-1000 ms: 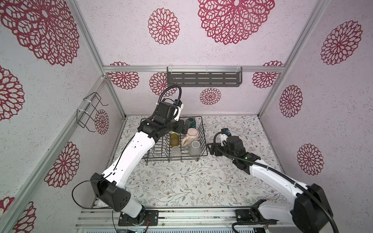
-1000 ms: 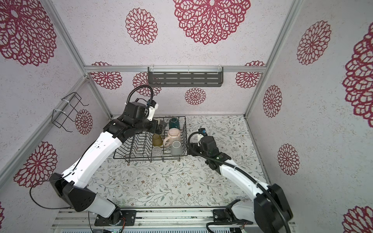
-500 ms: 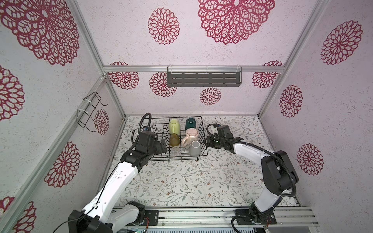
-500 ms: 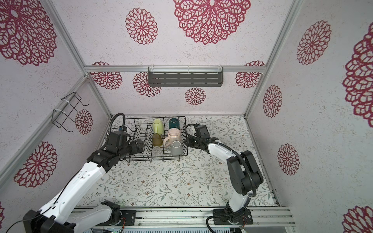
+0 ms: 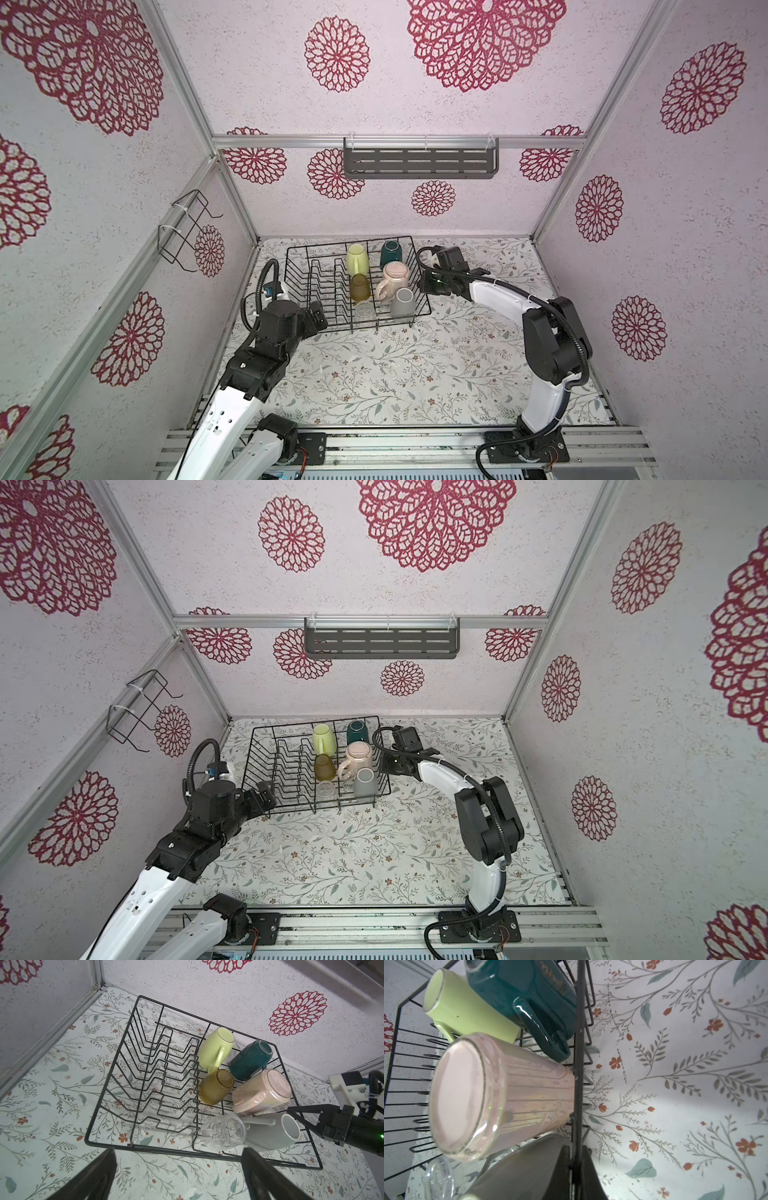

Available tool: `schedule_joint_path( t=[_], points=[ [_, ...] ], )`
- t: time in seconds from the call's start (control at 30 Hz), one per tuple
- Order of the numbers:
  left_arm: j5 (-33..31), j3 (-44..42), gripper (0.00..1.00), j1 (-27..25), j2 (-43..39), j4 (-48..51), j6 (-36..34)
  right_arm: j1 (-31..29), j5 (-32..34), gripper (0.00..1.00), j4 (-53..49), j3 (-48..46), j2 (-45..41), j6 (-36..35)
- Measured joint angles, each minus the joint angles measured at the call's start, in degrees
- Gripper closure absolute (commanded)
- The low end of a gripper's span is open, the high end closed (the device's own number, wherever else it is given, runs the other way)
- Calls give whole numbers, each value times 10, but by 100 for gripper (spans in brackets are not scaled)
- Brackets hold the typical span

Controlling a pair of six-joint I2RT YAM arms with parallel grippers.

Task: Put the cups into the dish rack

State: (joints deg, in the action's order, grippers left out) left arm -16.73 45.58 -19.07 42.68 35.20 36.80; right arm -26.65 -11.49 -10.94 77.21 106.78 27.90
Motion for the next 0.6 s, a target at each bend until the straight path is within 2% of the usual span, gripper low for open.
schedule_joint_path(
  t=[0.23, 0.4, 0.6],
  points=[
    [-6, -11, 3, 0, -3, -5, 7, -1, 15, 99, 40, -49, -28, 5],
    [-5, -20, 3, 1, 12, -11, 9, 11, 23, 100, 66, -140, -99, 18],
    [-5, -20, 3, 1, 38, -20, 7, 55, 7, 100, 65, -230, -182, 6]
  ],
)
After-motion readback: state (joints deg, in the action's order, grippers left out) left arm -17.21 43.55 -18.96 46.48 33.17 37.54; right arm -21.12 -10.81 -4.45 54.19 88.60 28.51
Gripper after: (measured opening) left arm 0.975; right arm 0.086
